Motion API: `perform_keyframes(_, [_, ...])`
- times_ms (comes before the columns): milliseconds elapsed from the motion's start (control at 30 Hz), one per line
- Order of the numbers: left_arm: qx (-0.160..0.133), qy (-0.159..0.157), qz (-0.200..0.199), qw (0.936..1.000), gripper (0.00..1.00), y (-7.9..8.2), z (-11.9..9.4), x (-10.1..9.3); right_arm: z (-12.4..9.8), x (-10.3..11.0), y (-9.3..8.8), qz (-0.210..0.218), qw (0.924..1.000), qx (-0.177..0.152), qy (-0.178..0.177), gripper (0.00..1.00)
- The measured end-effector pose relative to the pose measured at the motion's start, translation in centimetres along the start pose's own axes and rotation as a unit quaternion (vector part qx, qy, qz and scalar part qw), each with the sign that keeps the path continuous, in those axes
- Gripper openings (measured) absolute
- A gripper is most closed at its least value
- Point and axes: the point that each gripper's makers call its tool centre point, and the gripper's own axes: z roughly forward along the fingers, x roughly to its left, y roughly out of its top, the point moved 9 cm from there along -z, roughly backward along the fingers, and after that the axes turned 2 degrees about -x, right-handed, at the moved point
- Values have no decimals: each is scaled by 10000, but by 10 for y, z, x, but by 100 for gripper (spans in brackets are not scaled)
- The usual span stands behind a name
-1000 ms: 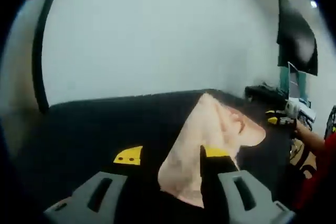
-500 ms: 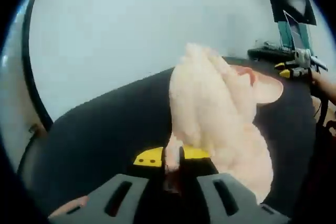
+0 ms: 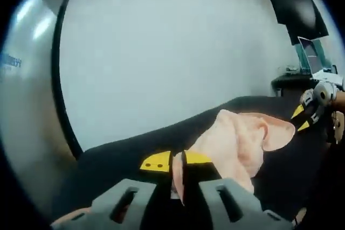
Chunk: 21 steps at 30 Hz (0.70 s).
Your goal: Fold the towel on the table until its edges align and the towel forms a compact rectangular stack.
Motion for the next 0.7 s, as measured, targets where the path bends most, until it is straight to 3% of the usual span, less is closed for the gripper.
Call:
perform_keyframes(67, [-27, 33, 77, 10000, 5, 4, -4, 3, 9, 5, -5, -228, 9991, 245, 244, 9])
perform_keyframes(100, [-40, 49, 144, 9999, 5, 6, -5, 5, 9, 4, -6, -527, 9976, 328, 314, 0])
perform_keyframes(133, [-46, 96, 298, 9995, 5, 6, -7, 8, 9, 0, -11, -545, 9976, 331, 253, 0])
perform_keyframes(233, [-86, 304, 333, 9989, 4, 5, -16, 17, -15, -15, -9, 133, 9999, 24, -62, 0])
perform_keyframes(367, [-216, 336, 227, 9989, 4, 0, -22, 28, -68, -43, -14, 635, 9942, 185, -845, 0])
perform_keyframes(433, [-250, 321, 145, 9991, 4, -3, -21, 32, -96, -63, -21, 1105, 9836, 150, -1416, 0])
perform_keyframes(467, [-251, 331, 146, 9990, 4, -4, -20, 33, -111, -67, -19, 1390, 9742, 166, -1773, 0])
perform_keyframes(533, [-231, 335, 161, 9990, 4, -10, -17, 36, -133, -78, -21, 1666, 9618, 183, -2163, 0])
perform_keyframes(633, [-196, 297, 95, 9993, 4, -12, -14, 30, -173, -94, -19, 1822, 9414, 285, -2823, 0])
perform_keyframes(700, [-95, 178, 373, 9991, 4, -15, -11, 24, -195, -104, -14, 1914, 9294, 291, -3143, 0])
